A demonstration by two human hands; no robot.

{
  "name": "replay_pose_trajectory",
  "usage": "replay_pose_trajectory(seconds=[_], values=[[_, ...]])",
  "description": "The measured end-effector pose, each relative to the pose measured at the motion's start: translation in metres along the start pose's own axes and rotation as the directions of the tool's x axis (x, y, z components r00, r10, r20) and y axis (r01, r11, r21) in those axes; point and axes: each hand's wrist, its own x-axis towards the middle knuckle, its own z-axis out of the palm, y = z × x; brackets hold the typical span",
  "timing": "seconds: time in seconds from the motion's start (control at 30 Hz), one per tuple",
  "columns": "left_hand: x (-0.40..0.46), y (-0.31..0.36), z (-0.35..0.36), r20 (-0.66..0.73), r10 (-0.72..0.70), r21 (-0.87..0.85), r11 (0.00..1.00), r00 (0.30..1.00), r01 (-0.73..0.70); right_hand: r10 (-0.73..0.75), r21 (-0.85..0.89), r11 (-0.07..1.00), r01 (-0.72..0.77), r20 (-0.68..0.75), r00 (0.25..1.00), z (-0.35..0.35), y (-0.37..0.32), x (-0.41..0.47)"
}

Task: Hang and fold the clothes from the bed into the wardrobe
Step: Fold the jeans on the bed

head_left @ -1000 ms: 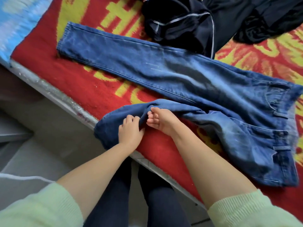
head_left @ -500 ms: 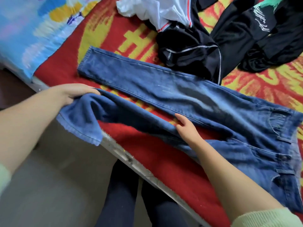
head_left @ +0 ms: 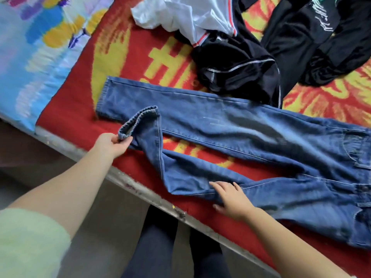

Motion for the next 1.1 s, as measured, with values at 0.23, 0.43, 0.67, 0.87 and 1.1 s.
replay_pose_trajectory(seconds=[0.23,0.43,0.67,0.87,1.1], values=[[-0.005,-0.003,0.028,0.052,0.100,0.445,0.888,0.994,-0.112,0.111,-0.140,0.987,-0.084,0.201,0.973,-0.011,-0.008,0.045],[-0.001,0.019,0.003,-0.078,0.483,0.550,0.751,0.872,-0.366,0.012,0.105,0.994,-0.038,0.240,0.971,-0.068,-0.011,0.048],[0.026,0.058,-0.035,-0.231,0.383,0.097,0.924,0.895,-0.370,0.420,0.328,0.896,-0.298,-0.414,0.808,-0.206,0.039,0.088],[0.080,0.068,-0.029,-0.104,0.249,0.207,0.952,0.963,-0.223,0.526,0.257,0.850,-0.460,-0.450,0.721,-0.182,0.013,0.182],[0.110,0.103,-0.010,0.018,0.477,0.704,0.618,0.879,-0.350,0.515,0.117,0.853,-0.509,-0.346,0.784,-0.166,0.002,0.222]])
